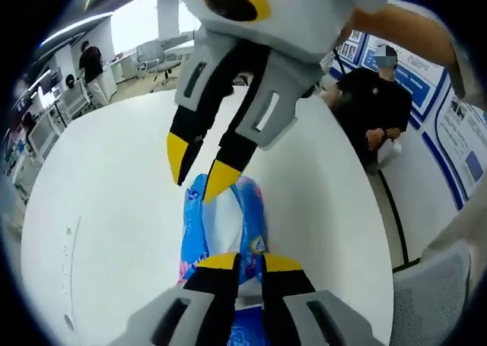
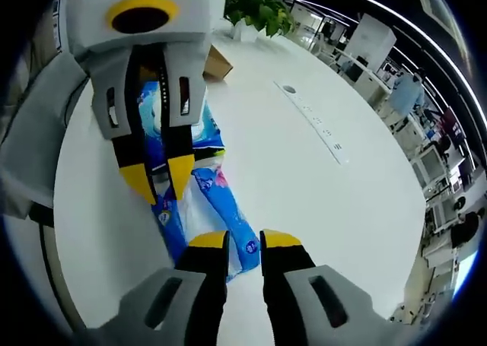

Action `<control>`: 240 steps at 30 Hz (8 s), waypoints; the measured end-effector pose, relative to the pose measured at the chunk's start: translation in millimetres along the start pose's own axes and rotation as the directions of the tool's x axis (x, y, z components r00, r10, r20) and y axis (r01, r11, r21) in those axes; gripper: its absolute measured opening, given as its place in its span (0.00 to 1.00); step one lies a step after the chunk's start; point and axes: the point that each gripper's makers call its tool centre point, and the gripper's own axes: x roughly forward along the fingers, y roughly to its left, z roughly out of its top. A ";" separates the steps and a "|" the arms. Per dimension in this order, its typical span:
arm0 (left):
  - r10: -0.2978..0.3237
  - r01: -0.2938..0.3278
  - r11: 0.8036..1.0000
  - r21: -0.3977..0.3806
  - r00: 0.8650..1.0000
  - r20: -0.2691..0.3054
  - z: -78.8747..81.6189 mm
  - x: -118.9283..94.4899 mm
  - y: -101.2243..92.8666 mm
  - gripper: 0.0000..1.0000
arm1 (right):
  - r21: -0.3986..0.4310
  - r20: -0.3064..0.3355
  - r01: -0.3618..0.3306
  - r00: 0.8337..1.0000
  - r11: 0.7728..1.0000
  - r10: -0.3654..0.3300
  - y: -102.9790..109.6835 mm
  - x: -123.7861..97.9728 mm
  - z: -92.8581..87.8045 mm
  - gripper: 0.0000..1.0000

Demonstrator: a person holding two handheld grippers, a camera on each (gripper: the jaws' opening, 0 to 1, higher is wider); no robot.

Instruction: Operate the shoe box by opening the lid, removing the specified soft item, and placing it in the target area until the item is outside and the box remains undamaged.

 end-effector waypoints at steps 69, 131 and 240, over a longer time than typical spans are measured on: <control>0.516 -0.402 0.831 -0.384 0.815 0.265 -133.3 -267.8 -45.6 0.92 | 0.355 0.272 0.116 0.937 0.928 -0.221 106.3 -118.4 110.5 0.96; 0.781 -0.562 0.506 -0.654 0.621 0.071 -345.9 -366.4 -113.6 1.00 | -0.165 0.237 -0.269 0.923 0.949 0.303 210.5 9.3 252.0 0.65; 0.811 -0.574 0.431 -0.696 0.585 0.020 -367.9 -358.6 -140.9 1.00 | -0.394 0.024 -0.465 0.857 0.793 0.515 281.2 103.1 284.0 0.14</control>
